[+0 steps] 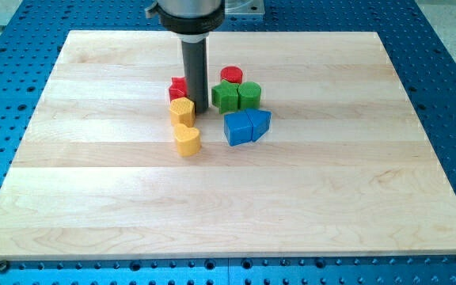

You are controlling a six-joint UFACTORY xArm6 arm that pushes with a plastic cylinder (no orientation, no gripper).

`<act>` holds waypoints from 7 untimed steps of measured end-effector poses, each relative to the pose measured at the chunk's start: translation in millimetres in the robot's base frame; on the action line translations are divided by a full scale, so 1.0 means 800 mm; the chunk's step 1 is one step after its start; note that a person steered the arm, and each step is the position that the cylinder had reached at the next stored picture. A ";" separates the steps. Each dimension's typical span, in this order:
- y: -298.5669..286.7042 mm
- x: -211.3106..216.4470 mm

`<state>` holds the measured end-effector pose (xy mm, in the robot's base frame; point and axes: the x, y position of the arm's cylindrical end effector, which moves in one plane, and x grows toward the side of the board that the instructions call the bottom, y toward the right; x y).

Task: Arrange the red blocks horizontally

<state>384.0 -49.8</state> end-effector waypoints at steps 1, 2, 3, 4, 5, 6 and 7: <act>-0.042 0.022; -0.088 -0.014; -0.049 -0.016; -0.027 0.012; 0.015 -0.032; -0.011 -0.091; -0.110 -0.065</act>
<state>332.3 -138.1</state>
